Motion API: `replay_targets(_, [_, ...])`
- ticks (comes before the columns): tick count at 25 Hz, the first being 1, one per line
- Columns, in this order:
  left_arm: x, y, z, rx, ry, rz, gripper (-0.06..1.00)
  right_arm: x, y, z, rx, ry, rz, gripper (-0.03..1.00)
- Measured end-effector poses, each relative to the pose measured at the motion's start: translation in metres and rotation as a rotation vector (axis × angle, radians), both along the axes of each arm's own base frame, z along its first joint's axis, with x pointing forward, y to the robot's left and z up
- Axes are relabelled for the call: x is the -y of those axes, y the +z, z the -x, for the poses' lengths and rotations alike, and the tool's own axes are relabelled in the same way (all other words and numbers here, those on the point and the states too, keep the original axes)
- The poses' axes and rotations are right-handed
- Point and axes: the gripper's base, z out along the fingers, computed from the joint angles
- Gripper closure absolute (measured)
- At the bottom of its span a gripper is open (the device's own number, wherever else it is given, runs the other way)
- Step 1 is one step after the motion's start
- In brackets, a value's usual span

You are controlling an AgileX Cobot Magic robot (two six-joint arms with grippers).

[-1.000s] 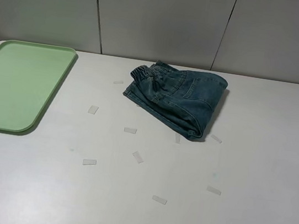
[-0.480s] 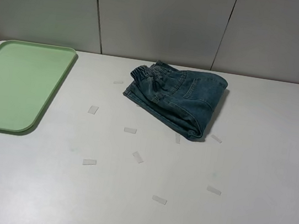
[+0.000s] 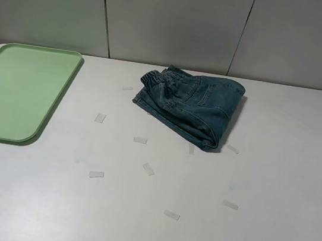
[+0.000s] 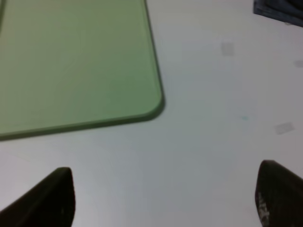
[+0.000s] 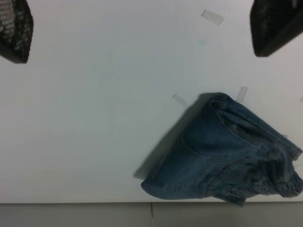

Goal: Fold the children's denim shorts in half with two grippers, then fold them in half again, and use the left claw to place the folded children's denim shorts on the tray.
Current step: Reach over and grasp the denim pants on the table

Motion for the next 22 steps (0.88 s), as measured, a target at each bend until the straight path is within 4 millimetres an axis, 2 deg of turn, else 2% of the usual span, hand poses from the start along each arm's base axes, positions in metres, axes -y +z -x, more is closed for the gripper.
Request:
replay_targets(2, [0.005, 0.005, -0.007, -0.025, -0.024, 0.034, 0.18, 0.0, 0.0, 0.0, 0.0, 0.0, 0.0, 0.27])
replay_targets(5, [0.016, 0.017, -0.027, -0.054, -0.063, 0.102, 0.18, 0.0, 0.0, 0.0, 0.0, 0.0, 0.0, 0.27])
replay_targets(12, [0.042, 0.043, -0.103, -0.145, -0.122, 0.175, 0.18, 0.0, 0.0, 0.0, 0.0, 0.0, 0.0, 0.27])
replay_targets(17, [0.061, 0.043, -0.156, -0.253, -0.171, 0.201, 0.18, 0.0, 0.0, 0.0, 0.0, 0.0, 0.0, 0.27])
replay_targets(22, [0.075, 0.03, -0.197, -0.299, -0.199, 0.253, 0.18, 0.0, 0.0, 0.0, 0.0, 0.0, 0.0, 0.27])
